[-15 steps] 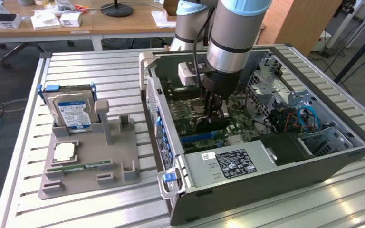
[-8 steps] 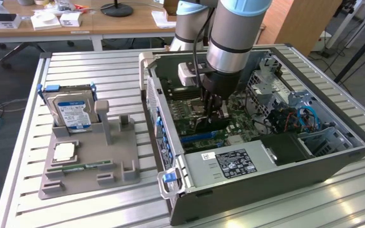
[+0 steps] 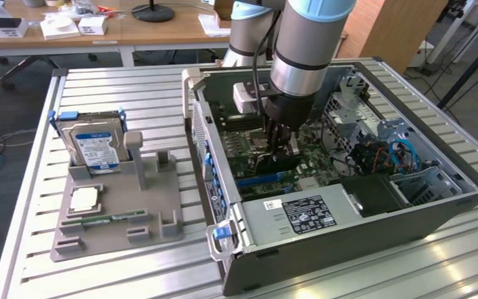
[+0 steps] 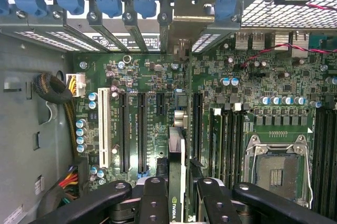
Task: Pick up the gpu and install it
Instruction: 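Insert the gpu into the slot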
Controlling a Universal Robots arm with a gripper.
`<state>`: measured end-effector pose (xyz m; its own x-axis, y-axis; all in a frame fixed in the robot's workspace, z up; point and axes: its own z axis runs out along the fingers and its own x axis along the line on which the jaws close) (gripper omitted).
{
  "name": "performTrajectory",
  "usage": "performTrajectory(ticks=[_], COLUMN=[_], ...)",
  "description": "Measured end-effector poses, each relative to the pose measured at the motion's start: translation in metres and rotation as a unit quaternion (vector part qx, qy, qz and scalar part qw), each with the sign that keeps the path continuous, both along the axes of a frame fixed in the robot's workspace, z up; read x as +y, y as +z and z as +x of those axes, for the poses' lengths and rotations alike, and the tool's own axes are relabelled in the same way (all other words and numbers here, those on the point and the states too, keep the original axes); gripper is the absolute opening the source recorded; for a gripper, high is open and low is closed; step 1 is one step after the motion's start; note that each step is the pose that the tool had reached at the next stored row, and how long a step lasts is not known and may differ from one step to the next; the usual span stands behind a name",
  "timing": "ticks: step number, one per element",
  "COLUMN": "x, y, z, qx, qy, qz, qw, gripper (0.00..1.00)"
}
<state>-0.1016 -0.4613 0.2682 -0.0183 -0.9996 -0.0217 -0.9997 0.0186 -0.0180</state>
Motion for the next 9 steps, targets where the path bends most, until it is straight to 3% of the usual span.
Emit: performTrajectory(ticks=[9], x=[0.0], y=[-0.002], z=[0.0], qx=[0.0], qy=[0.0], qz=[0.0], qw=[1.0], gripper=[0.26])
